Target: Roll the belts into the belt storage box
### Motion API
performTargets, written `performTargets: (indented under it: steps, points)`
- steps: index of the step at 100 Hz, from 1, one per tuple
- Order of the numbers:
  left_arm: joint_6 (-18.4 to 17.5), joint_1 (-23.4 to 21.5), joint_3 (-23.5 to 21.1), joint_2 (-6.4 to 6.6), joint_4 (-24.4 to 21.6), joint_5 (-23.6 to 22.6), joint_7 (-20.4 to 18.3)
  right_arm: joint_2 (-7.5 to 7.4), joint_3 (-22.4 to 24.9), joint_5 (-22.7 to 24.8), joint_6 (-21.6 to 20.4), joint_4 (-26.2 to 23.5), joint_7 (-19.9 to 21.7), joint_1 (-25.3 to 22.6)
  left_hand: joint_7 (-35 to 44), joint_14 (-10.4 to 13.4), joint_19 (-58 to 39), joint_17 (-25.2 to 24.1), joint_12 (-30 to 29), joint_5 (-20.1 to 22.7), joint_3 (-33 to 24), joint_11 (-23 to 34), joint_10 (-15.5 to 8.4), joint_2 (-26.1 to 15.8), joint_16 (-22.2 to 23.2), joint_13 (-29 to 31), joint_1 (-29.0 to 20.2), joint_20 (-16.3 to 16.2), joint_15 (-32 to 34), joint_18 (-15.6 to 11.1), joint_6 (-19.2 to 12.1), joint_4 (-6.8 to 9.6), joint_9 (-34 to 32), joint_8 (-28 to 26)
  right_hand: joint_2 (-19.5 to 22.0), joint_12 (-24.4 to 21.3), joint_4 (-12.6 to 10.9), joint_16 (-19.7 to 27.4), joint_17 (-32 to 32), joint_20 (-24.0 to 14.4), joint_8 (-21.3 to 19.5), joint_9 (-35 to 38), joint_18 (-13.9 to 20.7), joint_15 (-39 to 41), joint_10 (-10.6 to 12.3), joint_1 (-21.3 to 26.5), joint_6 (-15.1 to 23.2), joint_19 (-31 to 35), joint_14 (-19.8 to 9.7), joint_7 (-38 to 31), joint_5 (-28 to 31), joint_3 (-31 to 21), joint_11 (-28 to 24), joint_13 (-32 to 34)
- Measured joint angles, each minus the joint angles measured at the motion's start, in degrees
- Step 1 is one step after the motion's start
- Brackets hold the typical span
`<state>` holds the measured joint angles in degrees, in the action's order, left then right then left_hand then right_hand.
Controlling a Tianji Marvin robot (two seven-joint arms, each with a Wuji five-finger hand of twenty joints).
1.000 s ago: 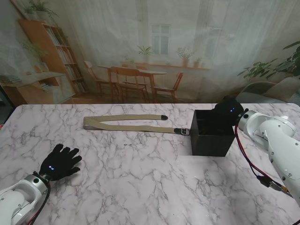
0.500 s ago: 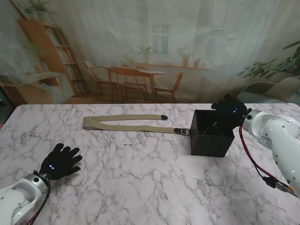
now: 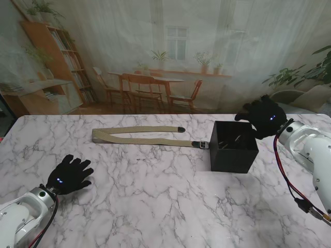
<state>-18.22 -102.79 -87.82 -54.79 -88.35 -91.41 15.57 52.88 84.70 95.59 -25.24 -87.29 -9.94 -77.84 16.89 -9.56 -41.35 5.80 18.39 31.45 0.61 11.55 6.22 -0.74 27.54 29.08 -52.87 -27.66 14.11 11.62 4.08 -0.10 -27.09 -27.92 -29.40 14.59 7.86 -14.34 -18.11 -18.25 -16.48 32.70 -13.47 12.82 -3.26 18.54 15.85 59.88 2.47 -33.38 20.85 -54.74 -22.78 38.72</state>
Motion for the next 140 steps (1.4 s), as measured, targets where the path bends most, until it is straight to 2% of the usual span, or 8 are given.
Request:
performTargets:
  steps: [14,41,55,70,91,110,128,140]
  points:
    - [-1.7,2.8,1.3,0.04,0.3,1.0,-1.0,2.08,4.3,-9.8,0.5,-6.1,3.3,-5.1,0.0,0.0,0.0,0.0,0.0,0.0,0.0,0.0,0.0,0.0,0.0,0.0,0.0,0.0,0.0,0.0,0.0,0.0,-0.2,0.0,1.9,-0.7,0.0,0.0,0.0,0.1,0.0,2.9,-0.7,0.1,-0.2,0.0,-0.1,0.1,0.7,1.2,2.9,2.9,0.3,0.6]
    - [-2.6,10.9,6.1,-0.03,2.0,5.1,-4.6,5.1,7.8,-21.9,3.7,-14.8,3.9,-14.6,-0.5,0.0,0.0,0.0,0.2,0.0,0.0,0.8,0.0,0.0,0.0,0.0,0.0,0.0,0.0,0.0,0.0,0.0,-1.6,0.0,1.3,-0.7,-0.5,0.0,0.9,0.1,0.0,6.6,-2.8,0.1,-0.3,0.0,-0.7,-1.1,2.2,4.6,6.2,6.4,3.4,1.3]
    - [-2.7,14.6,8.1,-0.26,3.9,7.1,-5.1,5.78,7.8,-18.8,7.3,-17.2,2.9,-18.6,-0.7,0.0,0.0,0.0,0.2,0.0,0.1,0.6,0.0,0.0,0.0,0.0,0.7,0.0,0.0,0.0,0.0,0.0,-1.6,0.0,1.3,-0.6,-0.5,0.0,1.0,0.1,0.1,7.4,-2.9,0.1,-0.8,0.2,-1.0,-1.6,2.7,5.2,7.0,7.6,4.6,1.3]
    - [-1.5,18.4,10.3,-0.56,6.4,10.1,-7.2,5.99,5.3,-20.8,10.0,-15.3,-5.9,-20.8,-1.2,0.0,0.0,0.0,0.0,0.0,0.1,-1.3,0.6,0.0,0.0,-0.4,0.7,0.0,0.0,0.0,0.0,0.0,0.8,0.1,1.3,-0.5,-0.5,0.0,1.4,0.1,0.1,8.1,-3.6,0.1,-0.8,0.9,-1.3,-1.7,3.0,5.2,7.0,7.6,4.7,1.4]
    - [3.6,20.7,11.5,-0.89,9.4,10.5,-7.8,6.72,2.9,-22.0,13.6,-14.5,-6.7,-23.6,-2.0,0.0,0.0,0.0,-0.4,-0.1,0.1,-1.3,0.7,0.0,0.0,-1.9,0.8,0.0,0.0,0.0,0.0,0.0,1.5,0.3,1.3,0.0,-0.5,-1.0,1.5,0.1,-0.1,9.5,-3.6,0.1,-0.8,1.0,-1.4,-2.2,3.0,5.3,8.2,7.6,5.2,2.0]
    - [6.6,22.2,12.0,-1.26,13.7,13.3,-7.5,7.48,-0.3,-26.1,16.8,-12.2,-10.6,-24.6,-6.9,-0.2,2.4,-0.8,-4.8,-5.5,0.1,-5.8,1.3,0.2,-1.6,-4.3,4.3,0.0,-1.2,0.1,0.0,0.0,7.1,2.7,1.2,0.1,-0.5,-1.0,1.5,0.1,-0.3,9.6,-3.7,0.1,-0.7,1.2,-1.4,-2.3,3.3,5.3,9.6,7.6,5.3,2.0]
    - [6.8,25.6,13.7,-1.16,17.2,15.3,-13.5,8.17,-0.5,-26.3,17.3,-10.3,-11.5,-24.9,-14.7,0.2,7.5,-2.1,-10.7,-15.0,0.1,-9.5,1.4,6.2,-5.5,-9.9,10.4,1.6,-3.9,-1.4,-0.1,0.0,16.1,8.6,1.1,0.1,-0.5,-1.0,1.8,0.0,-0.9,9.6,-4.2,0.1,-0.7,1.2,-1.5,-2.6,3.3,5.2,9.8,7.4,5.3,2.0]
    - [7.9,28.5,16.2,-0.91,20.2,16.0,-12.9,8.42,0.0,-27.7,18.0,-9.7,-11.6,-25.1,-16.8,0.3,8.2,-2.1,-14.3,-19.5,0.0,-11.6,2.8,9.9,-6.4,-10.0,10.9,2.1,-4.1,-2.4,0.0,0.0,18.4,11.6,1.1,0.3,-0.5,-1.0,2.2,-0.4,-0.9,9.6,-4.3,0.1,-0.7,1.2,-2.1,-2.8,3.5,5.2,9.9,6.9,5.3,2.0]
